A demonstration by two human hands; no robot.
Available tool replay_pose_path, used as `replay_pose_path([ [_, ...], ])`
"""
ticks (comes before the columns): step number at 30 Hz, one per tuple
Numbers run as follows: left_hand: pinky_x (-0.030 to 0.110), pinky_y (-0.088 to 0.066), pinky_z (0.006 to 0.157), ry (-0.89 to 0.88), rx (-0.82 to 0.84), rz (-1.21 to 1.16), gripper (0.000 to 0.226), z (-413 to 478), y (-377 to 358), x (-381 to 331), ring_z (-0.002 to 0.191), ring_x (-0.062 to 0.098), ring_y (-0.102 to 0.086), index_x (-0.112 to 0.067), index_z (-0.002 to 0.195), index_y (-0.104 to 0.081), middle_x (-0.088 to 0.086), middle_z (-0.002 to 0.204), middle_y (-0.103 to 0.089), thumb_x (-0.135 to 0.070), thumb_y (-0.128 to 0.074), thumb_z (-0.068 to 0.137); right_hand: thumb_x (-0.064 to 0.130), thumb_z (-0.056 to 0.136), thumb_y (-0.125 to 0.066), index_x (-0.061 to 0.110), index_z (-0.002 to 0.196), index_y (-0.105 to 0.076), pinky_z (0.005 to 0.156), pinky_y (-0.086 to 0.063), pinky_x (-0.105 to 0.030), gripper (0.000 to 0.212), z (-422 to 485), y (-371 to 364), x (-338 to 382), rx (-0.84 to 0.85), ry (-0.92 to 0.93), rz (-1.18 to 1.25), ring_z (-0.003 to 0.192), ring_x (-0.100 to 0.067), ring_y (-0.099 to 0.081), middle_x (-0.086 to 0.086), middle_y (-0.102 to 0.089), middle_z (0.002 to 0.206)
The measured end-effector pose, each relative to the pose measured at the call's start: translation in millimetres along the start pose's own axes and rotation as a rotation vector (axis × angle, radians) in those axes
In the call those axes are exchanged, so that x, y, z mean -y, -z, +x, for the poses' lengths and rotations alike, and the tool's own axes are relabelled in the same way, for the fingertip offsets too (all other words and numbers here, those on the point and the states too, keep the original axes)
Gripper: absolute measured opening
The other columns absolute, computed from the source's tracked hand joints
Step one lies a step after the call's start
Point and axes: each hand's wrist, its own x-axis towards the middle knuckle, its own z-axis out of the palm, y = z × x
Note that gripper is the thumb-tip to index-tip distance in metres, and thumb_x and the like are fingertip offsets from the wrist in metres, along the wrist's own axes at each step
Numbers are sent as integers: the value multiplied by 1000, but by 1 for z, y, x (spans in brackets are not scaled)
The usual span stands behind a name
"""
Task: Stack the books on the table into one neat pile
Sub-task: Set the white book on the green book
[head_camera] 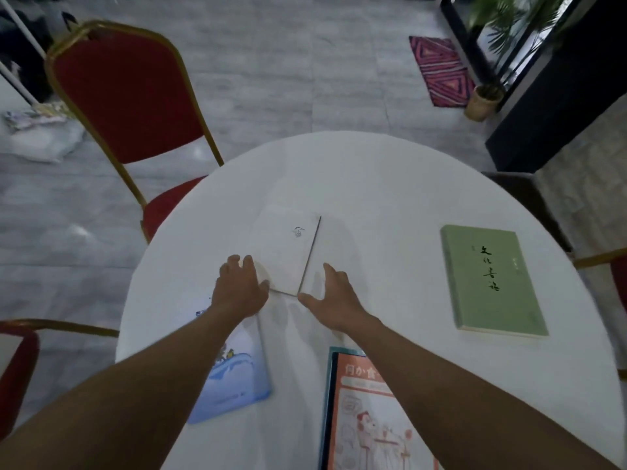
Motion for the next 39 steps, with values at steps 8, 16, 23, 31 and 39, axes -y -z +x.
replay_pose_path([
  [8,46,-39,104,103,62,-82,64,37,-4,16,128,41,-42,-4,141,-30,23,138,-42,-36,-57,92,43,88,-69,12,141,-37,99,-28,-23,69,25,-30,19,-13,-21,22,135,-26,-34,-10,-32,142],
  [16,42,-49,101,210,206,-618,49,38,-2,3,117,34,-54,-4,132,-45,18,134,-45,-15,-54,86,38,93,-63,9,137,-41,109,-35,-30,58,18,-13,14,-55,-122,104,135,-27,-37,-10,-31,144],
  [23,44,-59,84,158,256,-983,33,19,1,-45,98,31,-66,3,115,-57,21,114,-66,0,-48,83,46,93,-54,5,129,-48,97,-49,-43,56,1,21,-7,-113,-221,279,120,-32,-54,-15,-51,133],
  [31,29,-51,76,-40,302,-817,45,-10,-19,-128,98,16,-57,-13,132,-36,5,117,-55,-10,-49,89,17,79,-63,13,127,-55,87,-56,-36,49,-19,83,-68,-198,-264,631,109,-26,-64,-7,-67,118],
  [39,25,-36,100,-350,229,-390,46,-45,-76,-249,117,27,-43,0,138,-28,16,132,-30,-9,-44,96,10,81,-63,7,136,-45,86,-53,-34,58,-55,155,-160,-483,-298,551,110,-25,-60,-10,-58,126],
])
